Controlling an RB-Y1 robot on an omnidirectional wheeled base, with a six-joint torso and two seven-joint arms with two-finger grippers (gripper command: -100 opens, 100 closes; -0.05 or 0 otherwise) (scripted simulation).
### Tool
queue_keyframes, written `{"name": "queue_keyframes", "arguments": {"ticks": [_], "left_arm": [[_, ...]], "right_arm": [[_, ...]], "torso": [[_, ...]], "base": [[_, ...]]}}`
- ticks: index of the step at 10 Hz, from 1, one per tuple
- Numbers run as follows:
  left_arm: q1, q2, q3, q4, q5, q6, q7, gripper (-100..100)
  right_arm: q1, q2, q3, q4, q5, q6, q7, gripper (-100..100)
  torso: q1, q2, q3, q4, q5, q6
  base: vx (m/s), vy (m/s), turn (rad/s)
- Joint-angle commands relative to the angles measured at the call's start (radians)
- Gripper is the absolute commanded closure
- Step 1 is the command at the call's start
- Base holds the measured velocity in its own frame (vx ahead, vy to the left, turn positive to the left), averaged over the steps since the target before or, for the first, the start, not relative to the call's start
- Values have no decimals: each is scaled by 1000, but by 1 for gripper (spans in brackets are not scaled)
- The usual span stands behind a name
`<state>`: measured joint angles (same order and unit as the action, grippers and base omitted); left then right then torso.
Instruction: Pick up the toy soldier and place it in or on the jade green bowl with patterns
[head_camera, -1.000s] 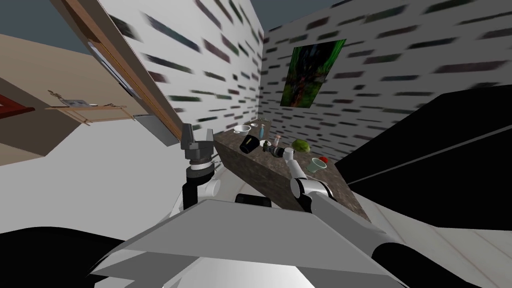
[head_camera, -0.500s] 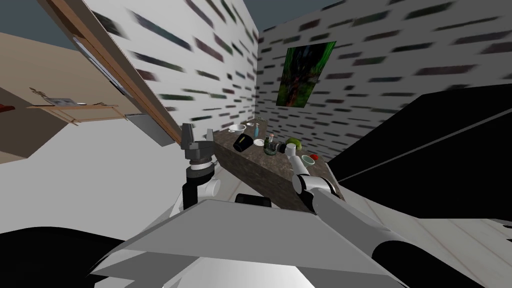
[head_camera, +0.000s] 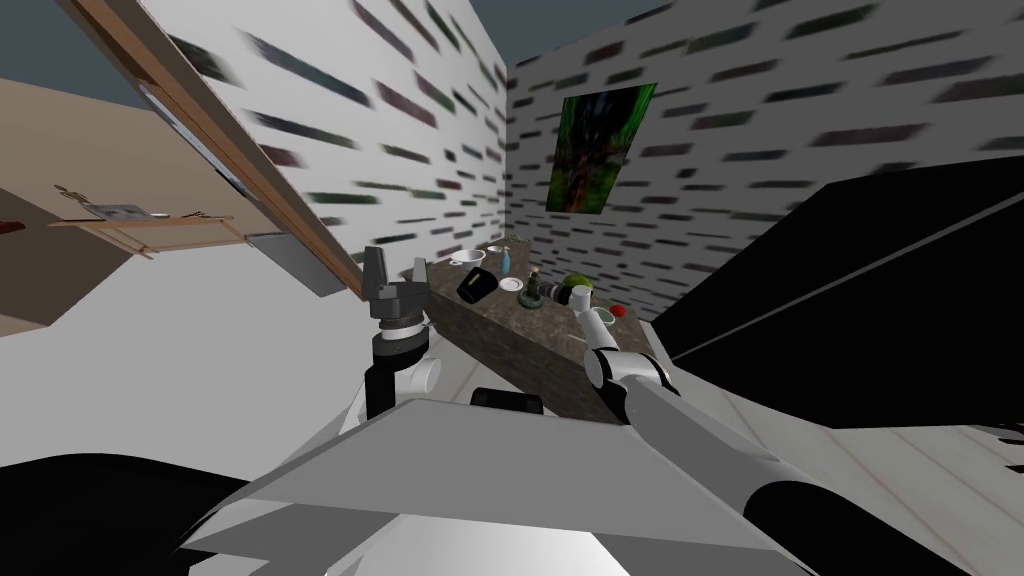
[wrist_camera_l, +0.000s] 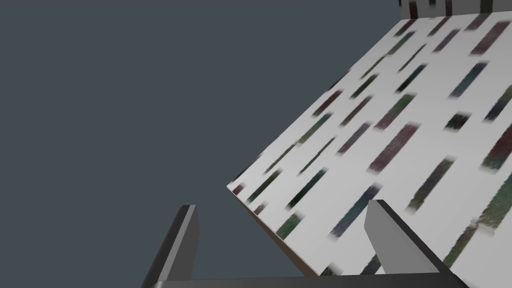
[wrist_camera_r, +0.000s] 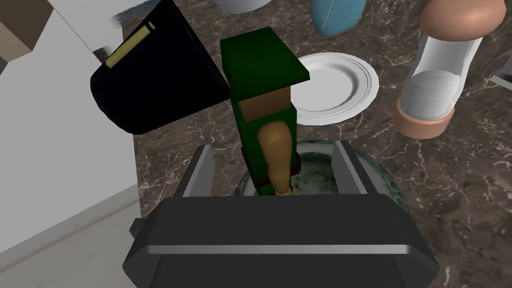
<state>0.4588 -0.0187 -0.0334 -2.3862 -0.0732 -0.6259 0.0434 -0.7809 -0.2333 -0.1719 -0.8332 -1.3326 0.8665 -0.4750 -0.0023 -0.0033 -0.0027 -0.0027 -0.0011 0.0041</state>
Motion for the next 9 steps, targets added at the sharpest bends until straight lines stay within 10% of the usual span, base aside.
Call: {"name": "queue_keyframes", "arguments": {"ticks": [1, 4, 5, 6, 9], "left_arm": [[0, 0, 0, 0, 0, 0, 0, 0], [0, 0, 0, 0, 0, 0, 0, 0], [0, 0, 0, 0, 0, 0, 0, 0], [0, 0, 0, 0, 0, 0, 0, 0], [0, 0, 0, 0, 0, 0, 0, 0]], "right_arm": [[0, 0, 0, 0, 0, 0, 0, -100], [0, 0, 0, 0, 0, 0, 0, -100], [0, 0, 0, 0, 0, 0, 0, 0], [-11, -42, -10, 5, -16, 31, -9, -100], [-29, -106, -24, 12, -41, 78, -23, -100]], "torso": [[0, 0, 0, 0, 0, 0], [1, 0, 0, 0, 0, 0], [1, 0, 0, 0, 0, 0], [1, 0, 0, 0, 0, 0], [8, 0, 0, 0, 2, 0]], "base": [[0, 0, 0], [0, 0, 0], [0, 0, 0], [-24, 56, 41], [-9, 110, 27]]}}
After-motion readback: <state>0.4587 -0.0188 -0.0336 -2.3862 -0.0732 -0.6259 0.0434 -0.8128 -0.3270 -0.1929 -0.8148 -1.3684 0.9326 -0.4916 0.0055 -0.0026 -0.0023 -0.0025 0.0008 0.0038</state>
